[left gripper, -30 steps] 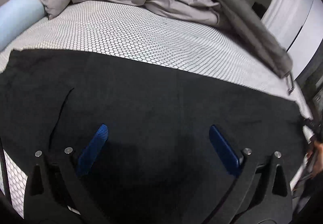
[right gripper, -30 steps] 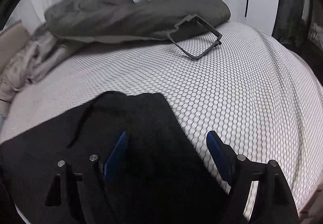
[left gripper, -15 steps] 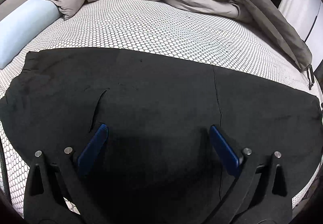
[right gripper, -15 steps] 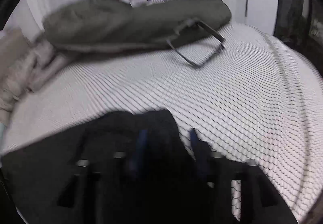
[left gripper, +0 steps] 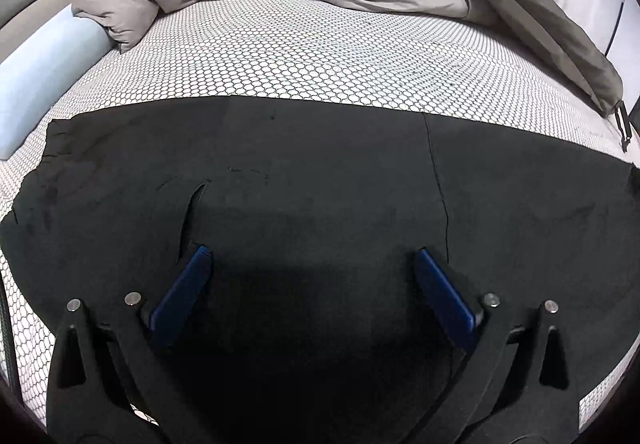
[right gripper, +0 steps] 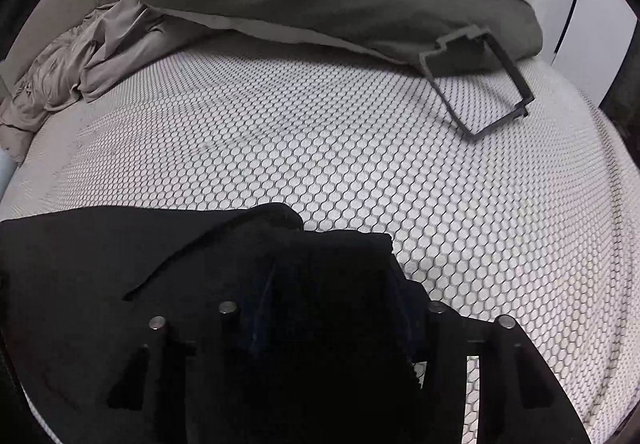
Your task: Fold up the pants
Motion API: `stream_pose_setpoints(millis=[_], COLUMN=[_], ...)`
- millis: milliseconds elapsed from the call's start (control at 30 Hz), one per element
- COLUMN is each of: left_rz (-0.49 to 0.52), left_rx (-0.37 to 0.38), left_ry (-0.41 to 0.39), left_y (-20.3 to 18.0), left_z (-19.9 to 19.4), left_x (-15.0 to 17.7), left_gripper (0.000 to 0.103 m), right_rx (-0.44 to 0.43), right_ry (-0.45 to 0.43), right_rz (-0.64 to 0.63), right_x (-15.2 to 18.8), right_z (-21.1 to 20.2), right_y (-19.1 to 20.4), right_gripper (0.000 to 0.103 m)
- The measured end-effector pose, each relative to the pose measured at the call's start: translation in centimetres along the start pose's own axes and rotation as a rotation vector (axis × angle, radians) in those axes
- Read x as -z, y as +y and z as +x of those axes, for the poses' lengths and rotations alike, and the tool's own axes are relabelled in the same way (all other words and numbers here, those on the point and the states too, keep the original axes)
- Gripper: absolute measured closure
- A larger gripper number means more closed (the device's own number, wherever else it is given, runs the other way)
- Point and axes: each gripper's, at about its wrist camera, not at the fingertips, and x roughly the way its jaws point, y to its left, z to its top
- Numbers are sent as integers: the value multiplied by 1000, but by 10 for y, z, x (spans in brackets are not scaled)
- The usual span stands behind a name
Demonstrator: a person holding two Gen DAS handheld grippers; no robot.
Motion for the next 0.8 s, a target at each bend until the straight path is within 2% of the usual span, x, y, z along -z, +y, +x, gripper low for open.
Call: stream_pose_setpoints(millis=[100,167,200,233,300,367,500,633,700,733,800], left_rz=[17,18,16,15,29,70,148,243,322,353,355], left_rx=[10,4,0,-1,15,52,136,223,204,180,189], left_ry=[1,3,2,-4,-21,-51,-91,-38,6,-1,-5], left_y=[-3,-3,-3,-4,-10,-23,-59,-100,-118,-122,-119], left_z=[0,0,-1,-3,-11,-26,-51,-47,-36,-33,-33], left_x=[0,0,0,0,1,5,26,51,62,67,68], left_gripper=[2,2,2,2,2,2,2,2,2,1,1], right_rx=[19,37,47,68,84,19,-71,-166,-167,-152,-81], right_ry=[20,39,27,5,-53,-102,-103,-75,-47,-38,-48], right_rz=[111,132,130,125,119,85,32,-11,-42,-55,-80], right_x=[-3,0,1,5,18,42,83,127,143,149,157], right_z=[13,14,9,-4,-36,-70,-102,-107,-93,-85,-72], right_y=[-15,-13,-10,-5,6,26,71,126,150,155,157], right_gripper=[50,48,44,42,28,24,21,21,20,21,21])
